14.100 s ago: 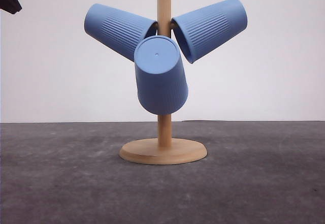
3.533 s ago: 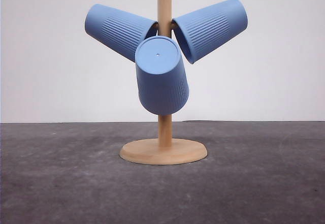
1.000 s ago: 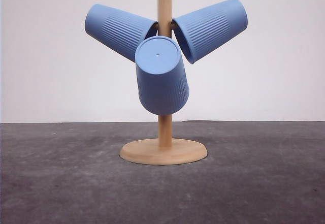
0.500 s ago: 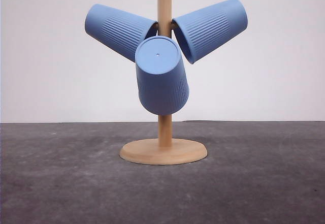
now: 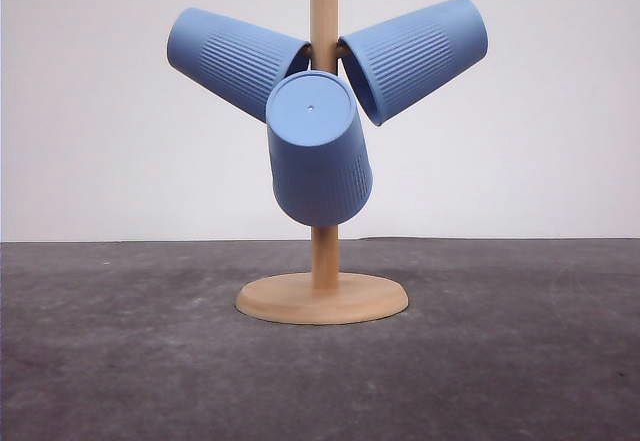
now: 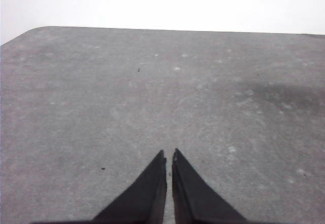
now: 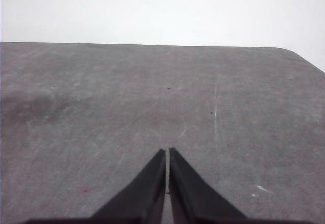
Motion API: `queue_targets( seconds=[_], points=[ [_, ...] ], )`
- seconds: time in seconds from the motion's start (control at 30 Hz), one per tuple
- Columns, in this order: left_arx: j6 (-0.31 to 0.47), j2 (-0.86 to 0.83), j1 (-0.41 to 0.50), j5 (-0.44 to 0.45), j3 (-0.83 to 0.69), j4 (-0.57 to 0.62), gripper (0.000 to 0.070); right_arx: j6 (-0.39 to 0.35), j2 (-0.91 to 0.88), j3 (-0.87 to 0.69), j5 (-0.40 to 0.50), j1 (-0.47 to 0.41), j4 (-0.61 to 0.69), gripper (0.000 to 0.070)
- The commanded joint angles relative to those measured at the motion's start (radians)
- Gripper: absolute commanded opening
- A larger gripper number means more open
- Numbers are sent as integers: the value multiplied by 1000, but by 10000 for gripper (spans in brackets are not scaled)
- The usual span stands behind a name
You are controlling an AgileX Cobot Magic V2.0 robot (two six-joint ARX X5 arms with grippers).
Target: Place three cups
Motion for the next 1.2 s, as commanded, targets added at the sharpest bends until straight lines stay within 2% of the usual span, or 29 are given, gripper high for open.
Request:
queue_targets(
  seconds=[0.0,1.17],
  points=[
    [6,-1,2,-3,-14,-4,0,13,1,-2,0,0,12,6],
    [6,-1,2,-3,-14,-4,0,13,1,-2,0,0,12,6]
  ],
)
